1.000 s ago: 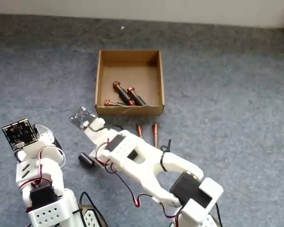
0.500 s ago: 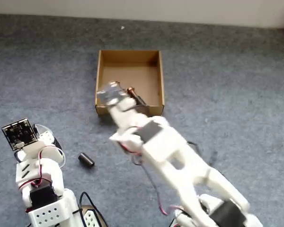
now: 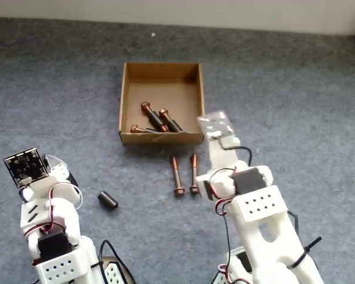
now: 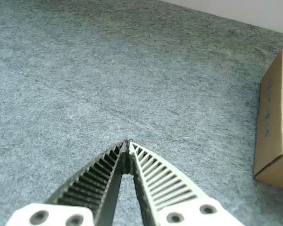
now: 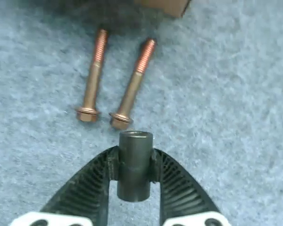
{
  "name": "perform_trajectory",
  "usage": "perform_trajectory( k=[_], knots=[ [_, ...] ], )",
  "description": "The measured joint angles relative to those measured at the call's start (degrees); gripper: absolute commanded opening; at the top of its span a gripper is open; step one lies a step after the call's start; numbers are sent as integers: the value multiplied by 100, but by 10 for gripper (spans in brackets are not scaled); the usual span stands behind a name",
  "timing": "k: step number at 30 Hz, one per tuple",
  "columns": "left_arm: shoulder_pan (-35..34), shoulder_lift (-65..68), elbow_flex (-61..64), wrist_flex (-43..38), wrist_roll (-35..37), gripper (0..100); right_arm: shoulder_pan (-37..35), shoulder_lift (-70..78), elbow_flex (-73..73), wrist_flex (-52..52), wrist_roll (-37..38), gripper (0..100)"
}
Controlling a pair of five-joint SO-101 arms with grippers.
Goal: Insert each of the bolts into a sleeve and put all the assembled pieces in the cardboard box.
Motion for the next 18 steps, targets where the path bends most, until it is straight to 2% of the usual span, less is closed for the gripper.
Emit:
perform_trajectory(
  k=[5, 9, 18],
  knots=[
    [721, 0, 0, 26, -862, 11, 563, -53, 343, -62, -53, 4],
    [1240, 0, -9, 123, -1336, 15, 1046, -53, 941, -765, -466, 4],
    [2716, 0, -1512, 1609, -2136, 35, 2198, -53, 1424, -1899, -985, 4]
  ],
)
